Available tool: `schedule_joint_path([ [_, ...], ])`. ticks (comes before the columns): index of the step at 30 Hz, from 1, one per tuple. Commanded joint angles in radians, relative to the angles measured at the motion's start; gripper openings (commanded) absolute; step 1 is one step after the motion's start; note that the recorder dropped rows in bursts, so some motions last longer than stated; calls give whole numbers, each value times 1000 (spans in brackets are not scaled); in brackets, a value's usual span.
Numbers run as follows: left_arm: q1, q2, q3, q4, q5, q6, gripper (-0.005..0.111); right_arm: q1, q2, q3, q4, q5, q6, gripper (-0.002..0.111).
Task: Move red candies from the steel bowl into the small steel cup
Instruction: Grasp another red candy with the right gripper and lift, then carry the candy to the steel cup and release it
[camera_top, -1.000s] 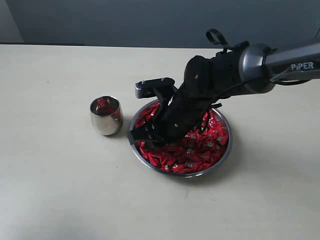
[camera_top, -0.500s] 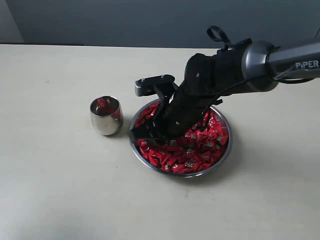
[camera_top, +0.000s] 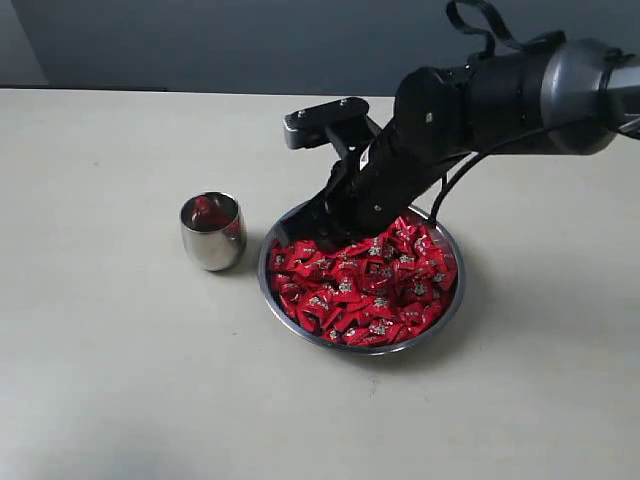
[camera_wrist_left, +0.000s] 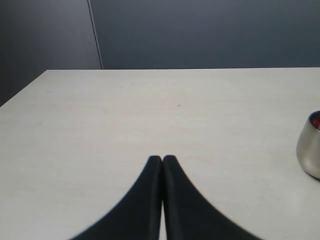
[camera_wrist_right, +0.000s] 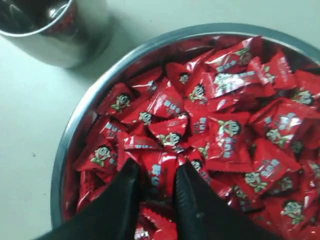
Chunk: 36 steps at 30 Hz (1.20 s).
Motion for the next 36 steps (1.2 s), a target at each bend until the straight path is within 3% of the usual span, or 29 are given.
schedule_joint_path([
  [1, 1, -4, 4, 1, -2, -3, 0, -48, -11, -89, -29, 47, 7, -1],
  [9, 1, -4, 4, 1, -2, -3, 0, -51, 34, -318, -2, 79, -76, -1],
  [14, 1, -4, 4, 1, -2, -3, 0, -47, 159, -455, 154, 182, -218, -1],
  [20, 1, -4, 4, 1, -2, -3, 0, 11, 277, -589, 199, 245, -252, -1],
  [27, 1, -4, 4, 1, -2, -3, 0, 76, 357, -671, 187, 259, -262, -1],
  [36, 1, -4, 4, 1, -2, -3, 0, 76, 408, -685, 172, 276, -262, -1],
])
